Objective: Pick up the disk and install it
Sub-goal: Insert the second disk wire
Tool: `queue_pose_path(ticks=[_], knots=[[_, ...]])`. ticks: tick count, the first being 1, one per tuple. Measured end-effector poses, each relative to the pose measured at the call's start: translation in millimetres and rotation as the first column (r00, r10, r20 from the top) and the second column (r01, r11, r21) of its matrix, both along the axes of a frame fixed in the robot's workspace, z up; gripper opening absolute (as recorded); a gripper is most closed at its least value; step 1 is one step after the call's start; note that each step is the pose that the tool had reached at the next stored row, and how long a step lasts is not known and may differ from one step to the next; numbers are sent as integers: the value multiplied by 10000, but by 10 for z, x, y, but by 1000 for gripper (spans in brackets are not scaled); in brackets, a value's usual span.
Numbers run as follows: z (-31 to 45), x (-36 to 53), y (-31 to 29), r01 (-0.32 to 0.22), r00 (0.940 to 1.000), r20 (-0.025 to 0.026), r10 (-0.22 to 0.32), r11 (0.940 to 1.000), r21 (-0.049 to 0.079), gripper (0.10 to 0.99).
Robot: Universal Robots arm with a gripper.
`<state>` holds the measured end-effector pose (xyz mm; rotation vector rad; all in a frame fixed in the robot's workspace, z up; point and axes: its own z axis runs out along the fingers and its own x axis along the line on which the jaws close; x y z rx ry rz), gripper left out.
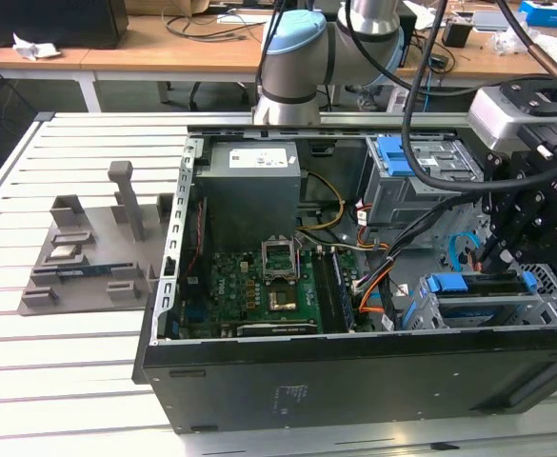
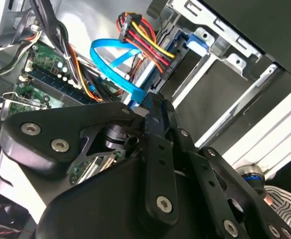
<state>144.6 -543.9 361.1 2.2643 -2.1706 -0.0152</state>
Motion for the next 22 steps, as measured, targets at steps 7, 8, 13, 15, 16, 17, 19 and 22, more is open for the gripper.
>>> queue_pose_path(ticks=[7,8,13,15,16,17,19,22], knots=[[-73,48,33,-1,10000,-11,1,10000,-5,161],[-88,60,37,-2,10000,-13,2,10000,-7,161],[-147,71,39,-2,10000,-15,1,10000,-14,161],[-169,68,39,-1,10000,-14,1,10000,-3,161],[-170,65,39,-3,10000,-13,3,10000,-8,161],[-173,63,40,-3,10000,-15,3,10000,-10,161],[-186,62,39,-1,10000,-15,1,10000,-8,161],[-204,61,39,-1,10000,-15,1,10000,-14,161]])
